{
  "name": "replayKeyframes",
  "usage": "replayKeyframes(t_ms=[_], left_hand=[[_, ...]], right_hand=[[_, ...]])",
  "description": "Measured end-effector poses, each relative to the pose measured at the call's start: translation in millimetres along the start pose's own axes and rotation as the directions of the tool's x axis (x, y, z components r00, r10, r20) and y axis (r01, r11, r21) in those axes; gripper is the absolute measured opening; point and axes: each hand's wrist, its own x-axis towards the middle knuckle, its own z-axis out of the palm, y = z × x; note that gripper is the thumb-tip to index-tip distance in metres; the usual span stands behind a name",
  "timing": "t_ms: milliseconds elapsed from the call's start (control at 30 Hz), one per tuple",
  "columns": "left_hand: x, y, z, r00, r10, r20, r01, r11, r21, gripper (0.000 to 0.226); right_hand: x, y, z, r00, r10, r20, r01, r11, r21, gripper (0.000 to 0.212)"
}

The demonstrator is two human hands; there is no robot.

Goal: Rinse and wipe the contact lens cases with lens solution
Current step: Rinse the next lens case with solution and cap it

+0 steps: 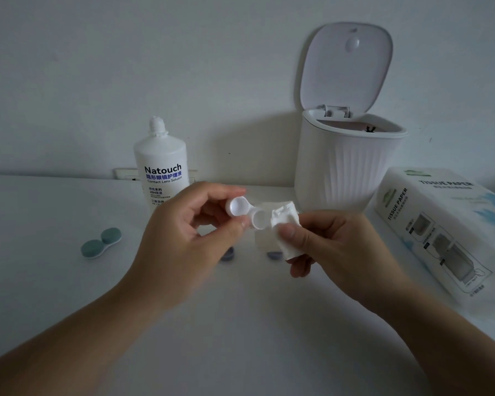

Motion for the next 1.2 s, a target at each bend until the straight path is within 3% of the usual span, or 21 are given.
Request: replayKeyframes(t_ms=[167,300,433,667,833,967,1200], left_hand=[[5.4,1.0,-5.9,0.969,-0.172,0.175,0.212,0.947,-0.240,0.033],[4.0,2.4,-4.8,0.941,-0.226,0.253,0.289,0.924,-0.250,0.041],[-0.6,1.8,-2.1,0.933,-0.176,0.313,0.246,0.949,-0.197,0.043],[-0.8,-0.5,-0.9,0.930,-0.196,0.311,0.273,0.935,-0.228,0.019],[-2.6,-6.4,2.3,0.913,-0.193,0.360,0.293,0.924,-0.246,0.028],[-0.7,-6.4,0.3,0.913,-0.165,0.373,0.272,0.928,-0.254,0.041],[-2.5,-6.8,0.9,0.955,-0.069,0.290,0.080,0.996,-0.026,0.037]], right_hand=[[0.0,0.3,-3.0,0.997,-0.050,-0.056,0.049,0.998,-0.033,0.034],[0.1,0.4,-0.7,0.997,-0.075,-0.022,0.074,0.996,-0.048,0.034],[-0.9,1.5,-0.2,0.995,-0.103,0.007,0.103,0.994,-0.043,0.037],[-2.4,1.7,1.7,0.994,-0.069,0.084,0.072,0.997,-0.036,0.036],[-2.3,3.1,2.1,0.993,-0.019,0.115,0.023,0.999,-0.037,0.037],[-2.0,2.4,-1.2,0.998,-0.032,0.059,0.032,0.999,-0.002,0.035],[-2.1,3.8,-0.5,0.992,0.015,0.126,-0.014,1.000,-0.009,0.045]])
